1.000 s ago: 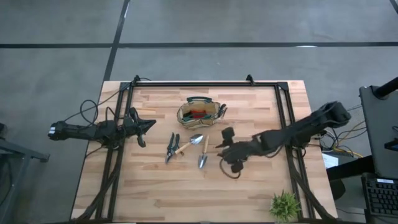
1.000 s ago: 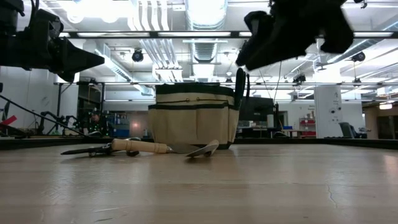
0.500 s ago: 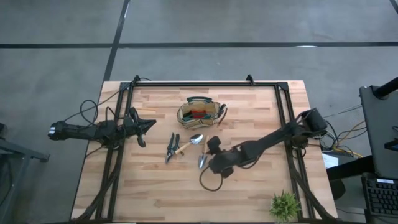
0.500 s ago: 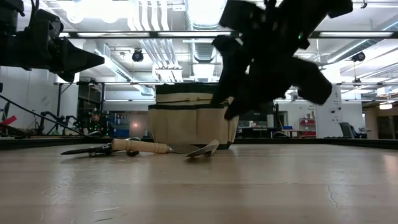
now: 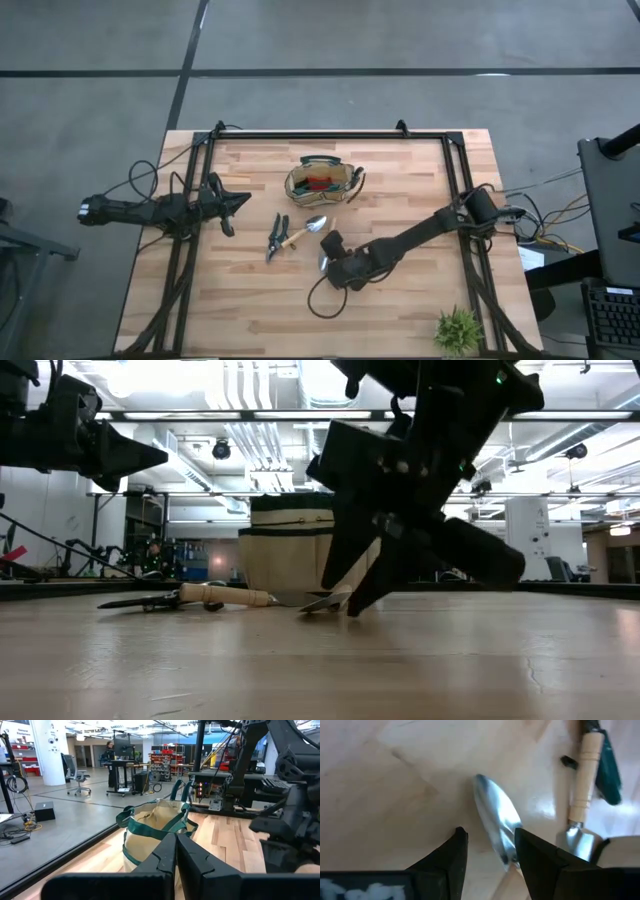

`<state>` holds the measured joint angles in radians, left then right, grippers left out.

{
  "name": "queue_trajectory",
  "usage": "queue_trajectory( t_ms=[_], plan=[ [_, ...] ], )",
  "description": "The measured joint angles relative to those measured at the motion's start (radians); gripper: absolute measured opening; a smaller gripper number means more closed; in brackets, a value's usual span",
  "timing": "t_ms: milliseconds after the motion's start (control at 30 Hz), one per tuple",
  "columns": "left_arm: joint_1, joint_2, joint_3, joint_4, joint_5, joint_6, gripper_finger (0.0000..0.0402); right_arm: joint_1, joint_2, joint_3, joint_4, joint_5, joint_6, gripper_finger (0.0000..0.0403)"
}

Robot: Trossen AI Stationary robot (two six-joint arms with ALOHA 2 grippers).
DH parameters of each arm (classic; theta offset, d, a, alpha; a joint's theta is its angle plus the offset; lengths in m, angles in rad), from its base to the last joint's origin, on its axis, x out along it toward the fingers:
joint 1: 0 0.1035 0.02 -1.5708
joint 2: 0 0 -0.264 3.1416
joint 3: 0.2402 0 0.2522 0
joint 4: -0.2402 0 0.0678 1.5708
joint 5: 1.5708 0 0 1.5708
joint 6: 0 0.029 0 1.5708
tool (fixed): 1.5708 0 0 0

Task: Pick & Place Garden tools in Gardening bag
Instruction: Put the right trowel into the gardening bag

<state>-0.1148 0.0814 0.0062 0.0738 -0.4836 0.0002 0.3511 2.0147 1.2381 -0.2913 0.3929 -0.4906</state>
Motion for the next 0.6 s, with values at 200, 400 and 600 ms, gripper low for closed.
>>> queue_trajectory(
  t_ms=[200, 400, 600],
  plan=[
    [0.0, 0.0, 0.0, 0.0, 0.0, 0.0, 0.0017, 0.003, 0.013, -0.002, 0.018, 0.003, -0.026, 0.0143],
    [0.0, 0.0, 0.0, 0.0, 0.0, 0.0, 0.0018, 0.003, 0.016, 0.0, 0.043, 0.003, -0.054, 0.0132],
    [0.0, 0.0, 0.0, 0.0, 0.0, 0.0, 0.0017, -0.004, 0.017, -0.001, 0.083, 0.004, -0.097, 0.0123]
  ],
)
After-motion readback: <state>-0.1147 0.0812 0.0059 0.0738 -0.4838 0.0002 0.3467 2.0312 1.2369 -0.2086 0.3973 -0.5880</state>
